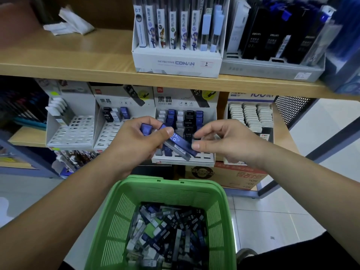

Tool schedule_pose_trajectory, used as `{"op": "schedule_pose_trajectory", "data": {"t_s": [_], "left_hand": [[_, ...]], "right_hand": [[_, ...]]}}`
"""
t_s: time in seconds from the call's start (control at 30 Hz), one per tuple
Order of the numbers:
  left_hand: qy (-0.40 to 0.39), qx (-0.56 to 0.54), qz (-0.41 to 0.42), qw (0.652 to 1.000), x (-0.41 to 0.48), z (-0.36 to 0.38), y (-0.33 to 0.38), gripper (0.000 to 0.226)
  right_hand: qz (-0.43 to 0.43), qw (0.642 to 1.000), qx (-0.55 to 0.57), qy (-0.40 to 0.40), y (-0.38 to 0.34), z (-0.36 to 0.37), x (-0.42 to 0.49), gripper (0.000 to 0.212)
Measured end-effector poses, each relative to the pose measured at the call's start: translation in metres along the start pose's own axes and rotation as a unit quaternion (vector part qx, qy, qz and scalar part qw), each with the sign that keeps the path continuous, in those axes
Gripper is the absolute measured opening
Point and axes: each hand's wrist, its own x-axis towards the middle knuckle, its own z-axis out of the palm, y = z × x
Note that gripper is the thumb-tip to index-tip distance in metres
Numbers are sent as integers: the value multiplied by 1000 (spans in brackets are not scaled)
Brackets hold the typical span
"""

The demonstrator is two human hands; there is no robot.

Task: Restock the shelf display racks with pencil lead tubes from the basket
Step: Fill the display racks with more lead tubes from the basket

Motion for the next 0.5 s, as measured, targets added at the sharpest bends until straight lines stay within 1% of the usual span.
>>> {"op": "schedule_pose_trajectory", "data": {"t_s": [0.07, 0.13, 0.2, 0.27, 0.3, 0.37, 0.43, 0.5], "left_hand": [[-33, 23, 6, 999, -4, 2, 3, 14], [-52, 50, 21, 997, -9, 5, 6, 14], [-52, 77, 42, 995, -13, 7, 8, 13], [-33, 116, 62, 991, -14, 4, 12, 13], [-18, 144, 71, 987, -12, 1, 13, 18], [13, 210, 94, 973, -7, -6, 14, 30], [35, 268, 121, 955, -2, -9, 12, 32], [41, 297, 143, 943, 3, -7, 7, 28]], "right_hand": [[-68, 997, -37, 13, -3, 10, 0, 21], [-111, 991, -80, -8, -3, 21, 2, 15], [-133, 985, -113, -19, -3, 26, 3, 18], [-130, 985, -109, 4, -4, 25, 5, 35], [-122, 987, -98, 21, -5, 22, 5, 43], [-90, 993, -55, 57, -5, 14, 8, 50], [-69, 993, -15, 95, -1, 3, 11, 48], [-63, 990, -4, 127, 4, -4, 13, 33]]}}
